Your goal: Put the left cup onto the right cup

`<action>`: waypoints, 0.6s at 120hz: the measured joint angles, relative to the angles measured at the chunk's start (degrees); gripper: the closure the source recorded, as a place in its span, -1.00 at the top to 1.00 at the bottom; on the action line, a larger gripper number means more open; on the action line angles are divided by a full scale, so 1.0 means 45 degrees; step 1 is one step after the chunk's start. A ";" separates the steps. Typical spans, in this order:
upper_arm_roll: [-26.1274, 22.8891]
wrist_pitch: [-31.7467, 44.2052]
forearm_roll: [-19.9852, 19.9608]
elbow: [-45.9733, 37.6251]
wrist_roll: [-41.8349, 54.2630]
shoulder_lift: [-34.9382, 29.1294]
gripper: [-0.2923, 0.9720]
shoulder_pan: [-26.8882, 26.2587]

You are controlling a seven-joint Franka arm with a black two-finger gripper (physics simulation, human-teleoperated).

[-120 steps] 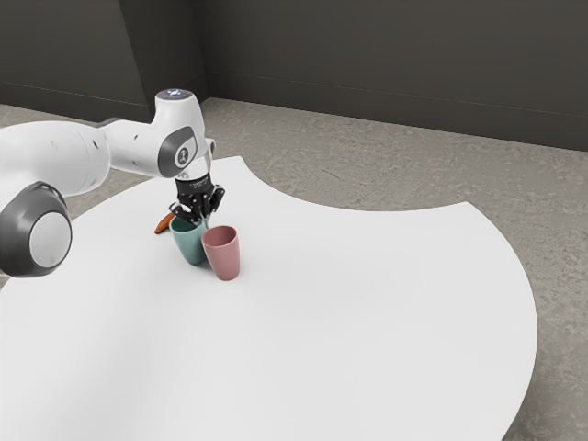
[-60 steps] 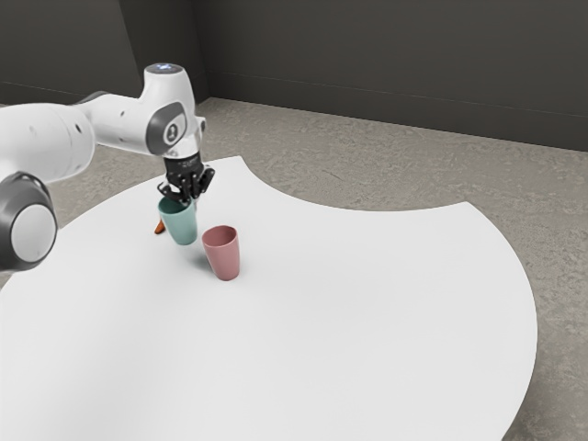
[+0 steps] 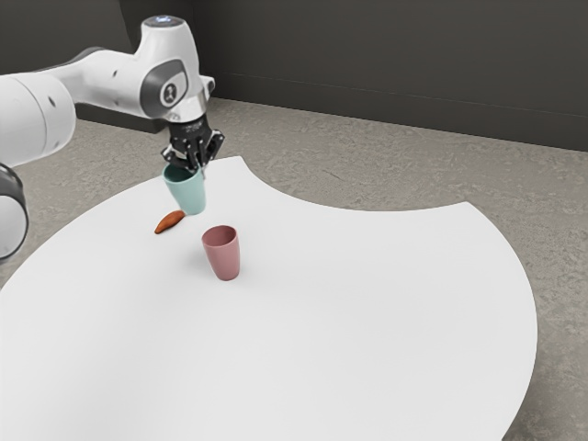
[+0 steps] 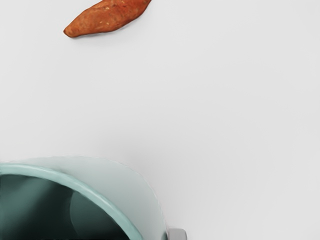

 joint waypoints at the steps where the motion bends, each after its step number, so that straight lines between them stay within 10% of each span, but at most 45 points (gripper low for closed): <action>1: -0.0043 -0.0015 0.0000 -0.0018 0.0003 -0.0034 -0.70 -0.0001; 72: -0.1524 -0.0738 -0.0060 -0.1112 -0.0120 -0.0770 -0.70 -0.0012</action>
